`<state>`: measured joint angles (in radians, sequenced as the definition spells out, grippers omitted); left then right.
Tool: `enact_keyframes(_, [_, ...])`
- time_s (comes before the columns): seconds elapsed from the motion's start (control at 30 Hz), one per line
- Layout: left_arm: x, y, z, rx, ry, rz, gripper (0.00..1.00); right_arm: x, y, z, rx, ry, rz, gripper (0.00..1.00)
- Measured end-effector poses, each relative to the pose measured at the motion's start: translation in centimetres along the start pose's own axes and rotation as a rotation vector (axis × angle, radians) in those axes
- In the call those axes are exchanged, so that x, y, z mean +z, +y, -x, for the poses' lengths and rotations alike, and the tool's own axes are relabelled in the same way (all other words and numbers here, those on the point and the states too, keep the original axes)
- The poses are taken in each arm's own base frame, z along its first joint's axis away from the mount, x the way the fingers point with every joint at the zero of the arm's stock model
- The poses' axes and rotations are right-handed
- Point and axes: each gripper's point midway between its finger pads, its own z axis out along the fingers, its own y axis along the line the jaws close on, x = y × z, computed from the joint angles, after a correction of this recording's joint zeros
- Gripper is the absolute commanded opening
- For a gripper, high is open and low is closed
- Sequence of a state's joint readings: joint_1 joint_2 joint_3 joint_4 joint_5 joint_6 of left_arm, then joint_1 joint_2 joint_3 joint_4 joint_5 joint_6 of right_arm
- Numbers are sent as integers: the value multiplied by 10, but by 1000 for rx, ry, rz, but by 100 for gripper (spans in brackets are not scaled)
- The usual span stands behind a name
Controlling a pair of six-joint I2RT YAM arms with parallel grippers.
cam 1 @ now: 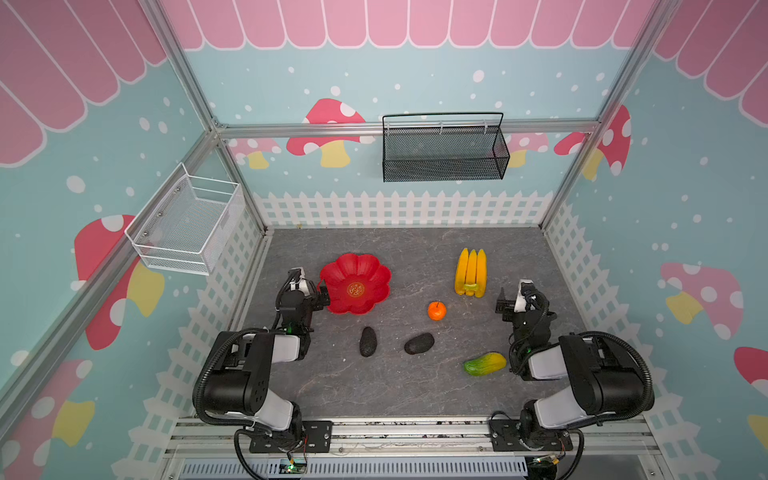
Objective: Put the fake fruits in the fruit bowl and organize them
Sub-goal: 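Raise both grippers from rest toward the fruits on the table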
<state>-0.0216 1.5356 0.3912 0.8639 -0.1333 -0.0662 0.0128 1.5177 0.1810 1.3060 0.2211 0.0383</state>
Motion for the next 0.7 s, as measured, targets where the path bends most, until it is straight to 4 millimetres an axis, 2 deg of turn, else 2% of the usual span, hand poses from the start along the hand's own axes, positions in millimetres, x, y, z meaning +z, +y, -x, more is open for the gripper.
enact_keyframes(0.7, [0,0,0,-1,-2,1,99,0,0,0,1,0,-2,97])
